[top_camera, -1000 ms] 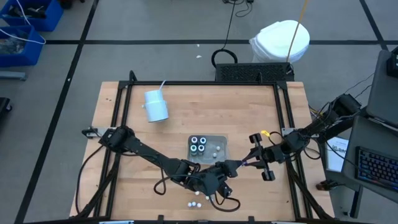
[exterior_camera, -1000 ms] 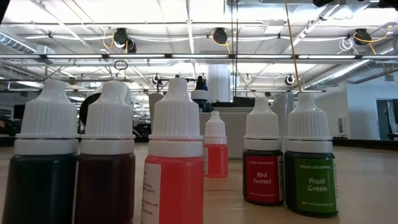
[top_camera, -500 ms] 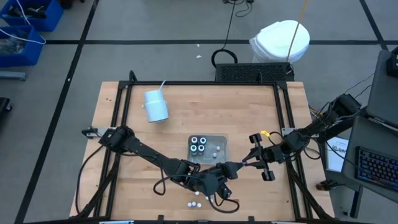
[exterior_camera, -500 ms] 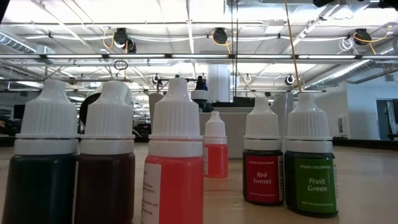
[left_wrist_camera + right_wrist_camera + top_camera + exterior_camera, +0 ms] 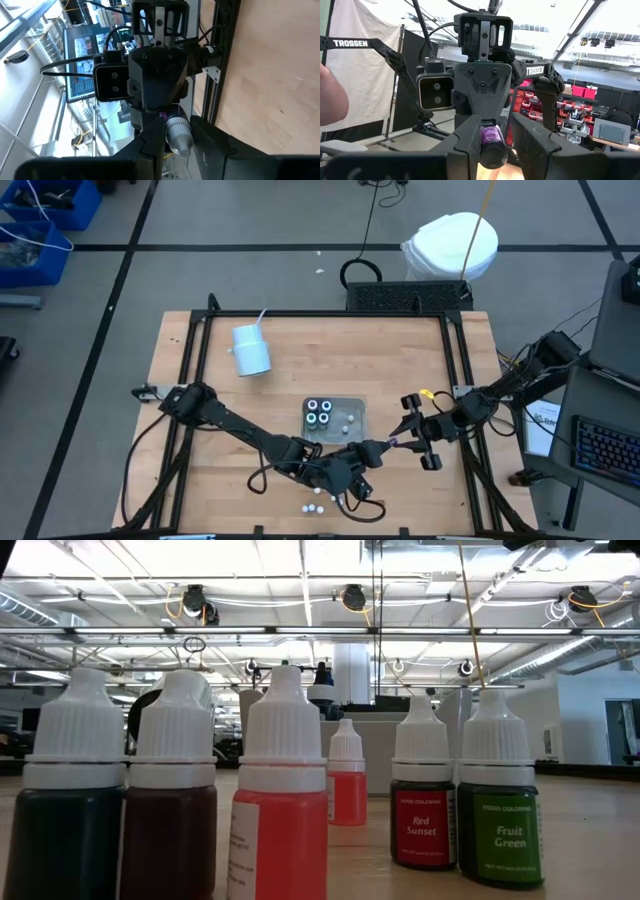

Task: Pick & Place food coloring
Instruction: Put the left small purple food coloring bottle into the bin

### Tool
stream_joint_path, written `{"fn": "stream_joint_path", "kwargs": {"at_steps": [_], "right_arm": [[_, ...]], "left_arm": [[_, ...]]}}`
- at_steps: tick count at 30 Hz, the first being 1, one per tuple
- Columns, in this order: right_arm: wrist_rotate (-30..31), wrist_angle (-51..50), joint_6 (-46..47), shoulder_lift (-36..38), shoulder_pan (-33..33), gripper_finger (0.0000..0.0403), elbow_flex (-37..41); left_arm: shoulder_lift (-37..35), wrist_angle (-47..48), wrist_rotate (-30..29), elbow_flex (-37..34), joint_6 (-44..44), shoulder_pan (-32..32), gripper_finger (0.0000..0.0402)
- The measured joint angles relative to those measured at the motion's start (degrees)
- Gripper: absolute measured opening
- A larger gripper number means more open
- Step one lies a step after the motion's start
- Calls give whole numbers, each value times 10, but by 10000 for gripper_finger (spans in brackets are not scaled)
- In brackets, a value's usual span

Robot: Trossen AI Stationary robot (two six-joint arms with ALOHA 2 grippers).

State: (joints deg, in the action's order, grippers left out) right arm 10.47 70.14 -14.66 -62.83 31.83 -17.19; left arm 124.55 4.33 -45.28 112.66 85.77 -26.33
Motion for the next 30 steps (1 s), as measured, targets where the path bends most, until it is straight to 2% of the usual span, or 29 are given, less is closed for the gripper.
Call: {"fn": "stream_joint_path", "kwargs": {"at_steps": [4,8,12,15,23,30], "right_arm": [[0,1,0,0,0,134,0],[6,4,-10,0,0,160,0],[47,2,-30,5,4,181,0],[86,2,-54,7,13,191,5],[222,-15,-124,22,57,201,8],[353,-44,-182,48,112,198,8]], "left_arm": [[0,-2,-5,0,-12,0,92],[0,-2,-39,0,-16,-2,92],[0,-1,-104,0,-60,-6,92],[-9,25,-122,0,-105,-9,92],[-64,134,-96,0,-255,1,92],[-106,237,6,0,-443,45,92]]}}
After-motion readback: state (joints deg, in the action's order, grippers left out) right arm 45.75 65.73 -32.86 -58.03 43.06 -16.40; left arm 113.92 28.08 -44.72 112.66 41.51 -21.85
